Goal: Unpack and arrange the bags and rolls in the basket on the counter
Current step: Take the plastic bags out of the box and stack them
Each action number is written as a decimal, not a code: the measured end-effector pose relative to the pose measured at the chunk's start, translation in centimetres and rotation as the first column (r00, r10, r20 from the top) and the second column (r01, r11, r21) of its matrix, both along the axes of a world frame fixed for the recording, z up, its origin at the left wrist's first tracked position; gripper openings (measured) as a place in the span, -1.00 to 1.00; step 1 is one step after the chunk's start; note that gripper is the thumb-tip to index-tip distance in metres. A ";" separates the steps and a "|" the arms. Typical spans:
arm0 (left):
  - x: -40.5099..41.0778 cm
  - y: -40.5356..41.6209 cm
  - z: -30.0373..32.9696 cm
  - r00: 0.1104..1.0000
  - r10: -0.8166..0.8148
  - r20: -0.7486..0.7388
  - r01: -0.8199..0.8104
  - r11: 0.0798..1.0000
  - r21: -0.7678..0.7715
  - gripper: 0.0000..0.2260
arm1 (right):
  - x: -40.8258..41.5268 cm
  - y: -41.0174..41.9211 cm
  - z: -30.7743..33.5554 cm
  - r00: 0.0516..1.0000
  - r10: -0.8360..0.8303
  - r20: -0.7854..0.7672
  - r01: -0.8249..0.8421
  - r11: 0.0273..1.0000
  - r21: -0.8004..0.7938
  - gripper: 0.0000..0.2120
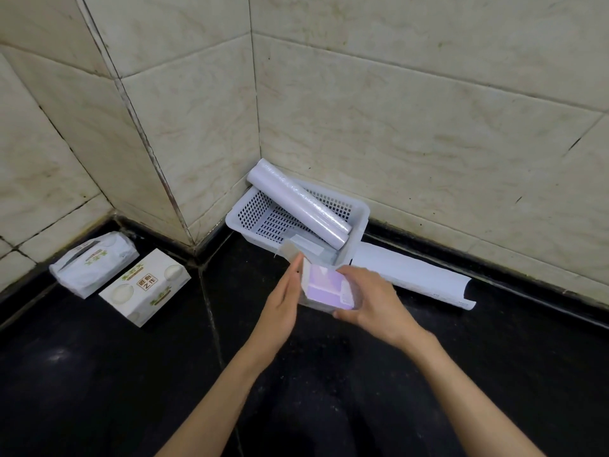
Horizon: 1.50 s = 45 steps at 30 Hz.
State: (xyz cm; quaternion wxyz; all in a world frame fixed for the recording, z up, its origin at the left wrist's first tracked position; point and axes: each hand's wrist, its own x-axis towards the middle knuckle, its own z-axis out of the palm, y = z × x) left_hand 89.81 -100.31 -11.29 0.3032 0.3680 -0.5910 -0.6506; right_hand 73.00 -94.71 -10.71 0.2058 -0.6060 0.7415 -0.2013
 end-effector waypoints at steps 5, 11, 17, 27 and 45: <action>-0.5 -1.3 -1.9 0.876 0.255 -0.410 0.039 0.809 0.587 -0.64 | 0.0 -4.4 5.4 0.801 0.356 -0.481 -0.256 0.931 0.261 -0.40; -1.3 -1.0 -3.1 0.817 0.372 -0.441 0.087 0.675 0.732 -0.73 | 2.7 -8.0 8.1 0.451 0.541 -0.710 -0.314 0.841 0.441 -0.59; -0.2 -1.4 -4.1 0.807 0.438 -0.395 0.046 0.621 0.782 -0.72 | 1.8 -7.9 8.2 0.539 0.556 -0.633 -0.310 0.830 0.464 -0.52; 0.2 -1.2 -4.9 0.922 0.317 -0.222 -0.086 0.727 0.681 -0.67 | -1.9 -4.1 5.1 0.813 0.383 -0.439 -0.255 0.911 0.323 -0.38; -2.0 -0.7 -6.6 0.972 0.234 0.028 -0.195 0.734 0.651 -0.86 | -7.1 3.2 -1.7 0.982 0.054 -0.184 -0.022 0.984 0.175 -0.44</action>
